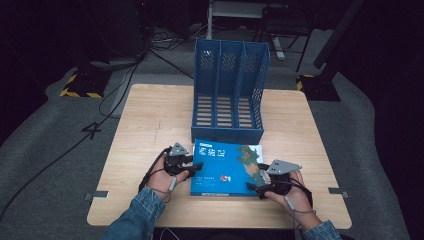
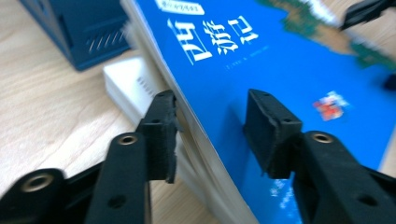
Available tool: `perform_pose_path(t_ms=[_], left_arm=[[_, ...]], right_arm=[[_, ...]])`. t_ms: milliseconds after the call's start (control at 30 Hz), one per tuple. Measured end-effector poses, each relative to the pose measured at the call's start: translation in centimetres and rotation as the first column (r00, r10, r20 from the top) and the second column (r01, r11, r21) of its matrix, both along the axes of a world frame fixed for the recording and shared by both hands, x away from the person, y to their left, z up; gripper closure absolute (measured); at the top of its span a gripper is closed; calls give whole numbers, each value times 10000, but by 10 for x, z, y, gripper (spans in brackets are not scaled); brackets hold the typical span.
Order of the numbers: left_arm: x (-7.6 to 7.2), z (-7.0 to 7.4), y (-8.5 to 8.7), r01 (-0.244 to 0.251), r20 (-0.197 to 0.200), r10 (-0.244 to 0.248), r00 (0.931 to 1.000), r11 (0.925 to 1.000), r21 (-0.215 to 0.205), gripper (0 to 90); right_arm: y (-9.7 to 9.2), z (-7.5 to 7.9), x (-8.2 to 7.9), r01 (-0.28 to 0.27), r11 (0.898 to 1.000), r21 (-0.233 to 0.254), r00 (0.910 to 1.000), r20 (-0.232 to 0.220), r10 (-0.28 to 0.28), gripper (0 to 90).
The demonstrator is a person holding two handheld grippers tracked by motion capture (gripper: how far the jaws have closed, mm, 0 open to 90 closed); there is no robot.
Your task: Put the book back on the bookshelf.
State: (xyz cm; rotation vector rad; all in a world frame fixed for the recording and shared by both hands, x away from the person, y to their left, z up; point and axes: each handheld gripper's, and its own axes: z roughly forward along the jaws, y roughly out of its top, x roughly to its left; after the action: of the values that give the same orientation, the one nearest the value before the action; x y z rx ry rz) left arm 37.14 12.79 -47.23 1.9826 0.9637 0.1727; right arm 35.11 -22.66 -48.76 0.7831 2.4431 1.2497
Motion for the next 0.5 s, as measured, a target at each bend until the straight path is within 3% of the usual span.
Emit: perform_pose_path(t_ms=[200, 300, 433, 500], left_arm=[[-11, 0, 2, 347, -381, -337, 9987, 9991, 256, 663], [-12, 1, 4, 189, -903, -186, 9957, 9998, 14, 689], [-12, 1, 4, 126, -986, -137, 9950, 9998, -122, 692], [-12, 5, 5, 205, -1199, -230, 9925, 9995, -225, 735]], right_arm=[[0, -1, 0, 33, 10000, 41, 10000, 44, -33, 148], [0, 0, -1, 65, 10000, 12, 10000, 61, -65, 148], [2, -1, -2, 191, 9998, 21, 9998, 76, -192, 146], [5, 2, -5, 157, 9998, -139, 9999, 38, -157, 162]])
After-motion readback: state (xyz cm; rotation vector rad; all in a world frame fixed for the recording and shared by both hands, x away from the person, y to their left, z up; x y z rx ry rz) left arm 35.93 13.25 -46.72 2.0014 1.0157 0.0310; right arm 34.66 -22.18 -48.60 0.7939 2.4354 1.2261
